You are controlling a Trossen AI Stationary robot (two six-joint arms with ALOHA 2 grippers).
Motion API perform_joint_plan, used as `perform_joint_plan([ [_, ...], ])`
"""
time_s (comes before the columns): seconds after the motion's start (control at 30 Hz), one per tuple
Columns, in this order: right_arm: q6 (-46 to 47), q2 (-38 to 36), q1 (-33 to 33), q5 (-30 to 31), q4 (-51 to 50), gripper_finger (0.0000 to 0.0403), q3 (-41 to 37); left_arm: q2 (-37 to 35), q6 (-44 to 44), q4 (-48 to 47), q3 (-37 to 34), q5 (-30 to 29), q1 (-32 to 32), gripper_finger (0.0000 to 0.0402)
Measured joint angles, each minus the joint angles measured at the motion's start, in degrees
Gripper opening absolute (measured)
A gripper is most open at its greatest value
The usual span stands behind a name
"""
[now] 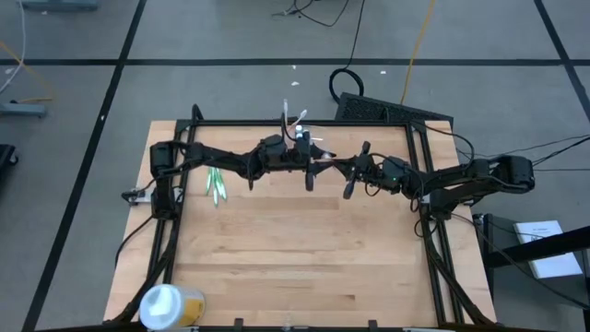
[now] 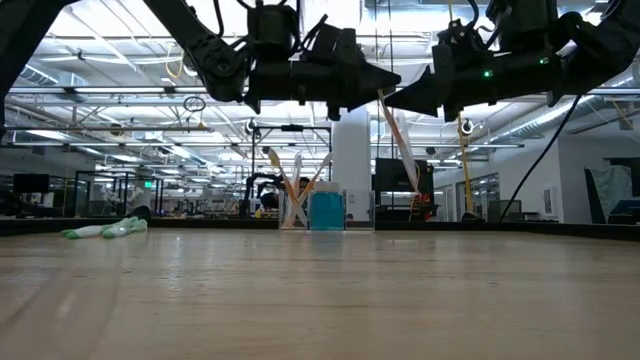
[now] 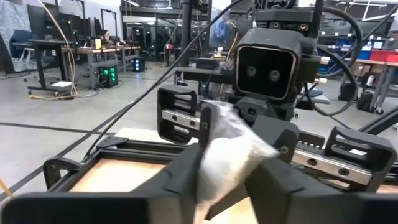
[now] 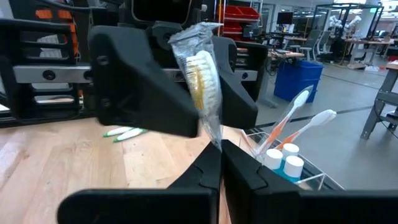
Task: Pick & Place toothbrushing station
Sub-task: Put the orange toothbrush into the transparent organizer
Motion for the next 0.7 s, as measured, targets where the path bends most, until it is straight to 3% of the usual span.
perform_joint_plan([
  [0.27,0.87,0.00,0.00,0.04,-0.27,0.0000,0.11,0.00,-1.95,-0.29,0.00,1.56,2.21,0.0016],
  [0.43,0.78,-0.07,-0.04,0.61,-1.90,0.0022,0.14,-2.97,-3.84,-3.60,-0.07,2.09,4.48,0.0031],
  [0.7,1.95,-0.48,-0.03,0.59,-5.06,0.0133,0.06,-14.25,5.90,-18.87,-0.06,-6.62,7.96,0.0015],
])
